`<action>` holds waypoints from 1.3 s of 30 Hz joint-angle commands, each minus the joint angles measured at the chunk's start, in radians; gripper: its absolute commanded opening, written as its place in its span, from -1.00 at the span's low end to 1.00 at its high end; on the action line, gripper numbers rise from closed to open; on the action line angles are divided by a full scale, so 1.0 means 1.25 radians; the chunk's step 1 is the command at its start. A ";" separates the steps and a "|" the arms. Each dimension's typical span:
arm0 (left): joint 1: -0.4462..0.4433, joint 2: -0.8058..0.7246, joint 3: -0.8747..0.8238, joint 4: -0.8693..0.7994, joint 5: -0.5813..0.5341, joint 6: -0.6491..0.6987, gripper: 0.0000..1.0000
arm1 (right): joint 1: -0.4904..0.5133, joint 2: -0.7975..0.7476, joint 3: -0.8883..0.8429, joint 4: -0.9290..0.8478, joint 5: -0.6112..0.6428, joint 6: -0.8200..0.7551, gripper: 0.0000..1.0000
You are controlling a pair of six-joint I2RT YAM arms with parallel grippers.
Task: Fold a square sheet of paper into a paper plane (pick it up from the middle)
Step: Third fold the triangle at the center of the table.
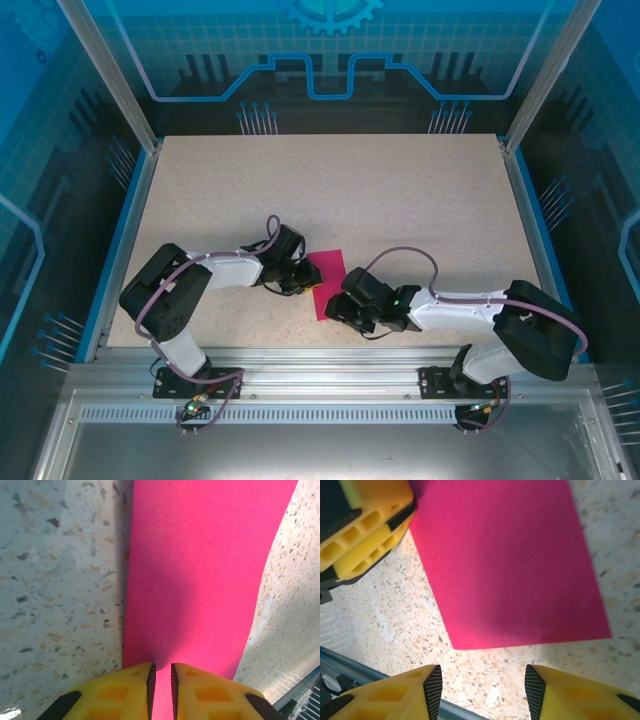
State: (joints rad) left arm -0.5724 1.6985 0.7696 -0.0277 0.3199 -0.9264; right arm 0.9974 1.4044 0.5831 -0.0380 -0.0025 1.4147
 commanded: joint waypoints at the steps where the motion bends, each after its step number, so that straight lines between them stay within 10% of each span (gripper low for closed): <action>1: -0.004 0.009 -0.025 -0.006 0.014 -0.055 -0.59 | 0.029 0.003 -0.016 0.053 0.015 0.051 -0.02; 39: -0.004 0.024 -0.025 0.007 0.021 -0.049 -0.59 | -0.018 -0.010 -0.059 0.100 0.151 0.070 0.06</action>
State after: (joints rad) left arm -0.5724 1.6989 0.7498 0.0212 0.3317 -0.9958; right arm 1.0016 1.4078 0.5179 0.1375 0.1505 1.5639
